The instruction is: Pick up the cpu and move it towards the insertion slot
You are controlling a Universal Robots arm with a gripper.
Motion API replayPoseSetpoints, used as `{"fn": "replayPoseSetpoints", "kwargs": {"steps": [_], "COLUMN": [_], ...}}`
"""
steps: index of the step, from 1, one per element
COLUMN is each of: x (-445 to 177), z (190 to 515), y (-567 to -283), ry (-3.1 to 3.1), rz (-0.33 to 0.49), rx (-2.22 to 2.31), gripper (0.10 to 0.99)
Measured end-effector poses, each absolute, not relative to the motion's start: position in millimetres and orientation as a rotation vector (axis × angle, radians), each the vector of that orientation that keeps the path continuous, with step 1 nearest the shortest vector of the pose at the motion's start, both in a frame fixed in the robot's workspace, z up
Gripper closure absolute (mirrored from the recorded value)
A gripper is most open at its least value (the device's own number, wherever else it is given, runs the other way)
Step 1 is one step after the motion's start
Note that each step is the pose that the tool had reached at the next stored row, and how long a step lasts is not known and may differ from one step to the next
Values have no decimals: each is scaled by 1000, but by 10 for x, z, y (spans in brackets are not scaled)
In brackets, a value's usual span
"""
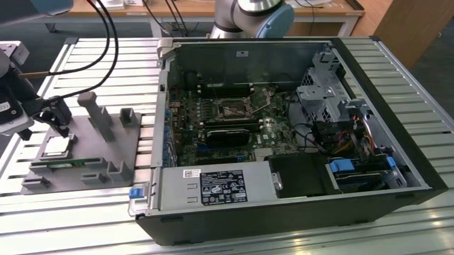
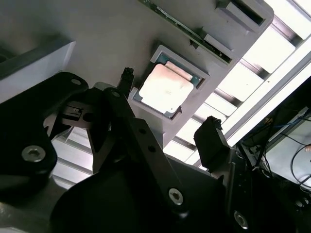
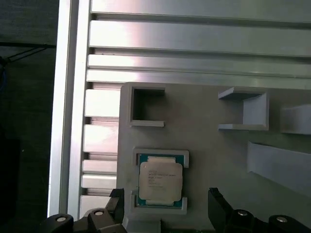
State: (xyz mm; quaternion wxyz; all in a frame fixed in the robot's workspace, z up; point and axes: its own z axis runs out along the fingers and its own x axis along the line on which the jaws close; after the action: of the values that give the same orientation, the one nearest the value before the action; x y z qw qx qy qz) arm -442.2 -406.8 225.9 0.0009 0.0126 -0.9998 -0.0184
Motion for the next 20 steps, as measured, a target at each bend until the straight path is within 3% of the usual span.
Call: {"fn": "replayPoseSetpoints", "kwargs": {"steps": [20], "x": [-4422], "z": [1960], "y": [-4063], "ry": [-3139], "rz": [-56], "rx": [60], "gripper": [310]}}
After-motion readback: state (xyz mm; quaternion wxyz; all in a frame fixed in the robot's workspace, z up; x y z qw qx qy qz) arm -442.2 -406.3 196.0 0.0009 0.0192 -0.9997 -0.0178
